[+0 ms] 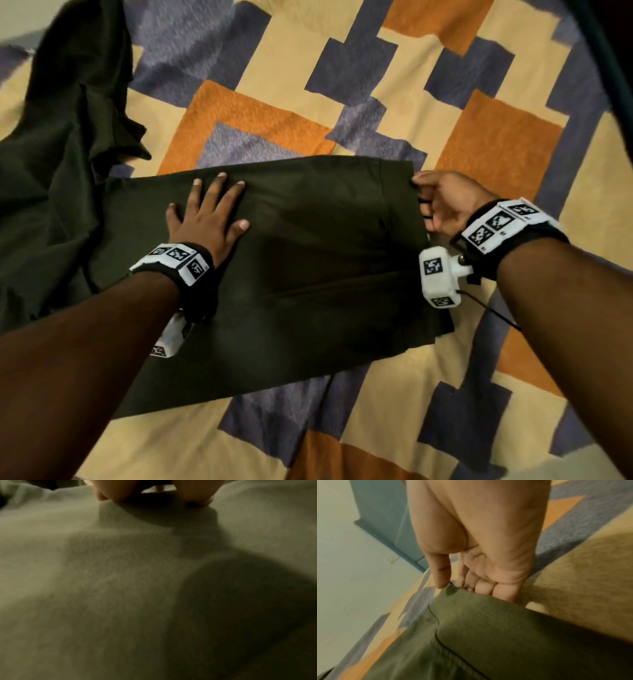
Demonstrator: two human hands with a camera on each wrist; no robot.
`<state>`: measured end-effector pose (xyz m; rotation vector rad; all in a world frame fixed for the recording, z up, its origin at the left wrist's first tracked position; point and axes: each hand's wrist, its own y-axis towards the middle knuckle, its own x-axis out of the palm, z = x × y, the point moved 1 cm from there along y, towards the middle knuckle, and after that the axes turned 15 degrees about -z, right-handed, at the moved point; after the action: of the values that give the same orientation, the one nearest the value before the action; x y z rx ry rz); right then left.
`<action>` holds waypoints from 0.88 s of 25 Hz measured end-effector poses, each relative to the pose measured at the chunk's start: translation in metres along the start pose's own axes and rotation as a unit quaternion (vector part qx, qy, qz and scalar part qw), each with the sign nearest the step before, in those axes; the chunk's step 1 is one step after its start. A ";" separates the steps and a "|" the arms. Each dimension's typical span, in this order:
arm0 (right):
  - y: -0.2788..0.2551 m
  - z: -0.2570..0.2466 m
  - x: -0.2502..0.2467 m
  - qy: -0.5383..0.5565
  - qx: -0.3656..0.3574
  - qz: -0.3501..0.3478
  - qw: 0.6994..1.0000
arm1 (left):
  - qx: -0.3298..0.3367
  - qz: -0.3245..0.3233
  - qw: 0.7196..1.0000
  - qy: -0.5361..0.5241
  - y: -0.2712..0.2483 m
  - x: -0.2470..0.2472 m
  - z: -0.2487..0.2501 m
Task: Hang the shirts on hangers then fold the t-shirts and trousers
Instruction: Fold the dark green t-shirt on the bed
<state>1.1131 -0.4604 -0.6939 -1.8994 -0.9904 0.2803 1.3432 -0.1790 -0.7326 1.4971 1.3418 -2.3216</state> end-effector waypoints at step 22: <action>0.025 0.012 0.207 -0.666 -0.262 0.018 0.698 | -0.076 0.042 0.996 -0.038 -0.080 0.014 -0.148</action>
<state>1.2527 -0.3061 -0.6787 -2.0687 -2.1235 1.7316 1.4018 -0.0216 -0.7149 1.3778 1.3743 -2.1510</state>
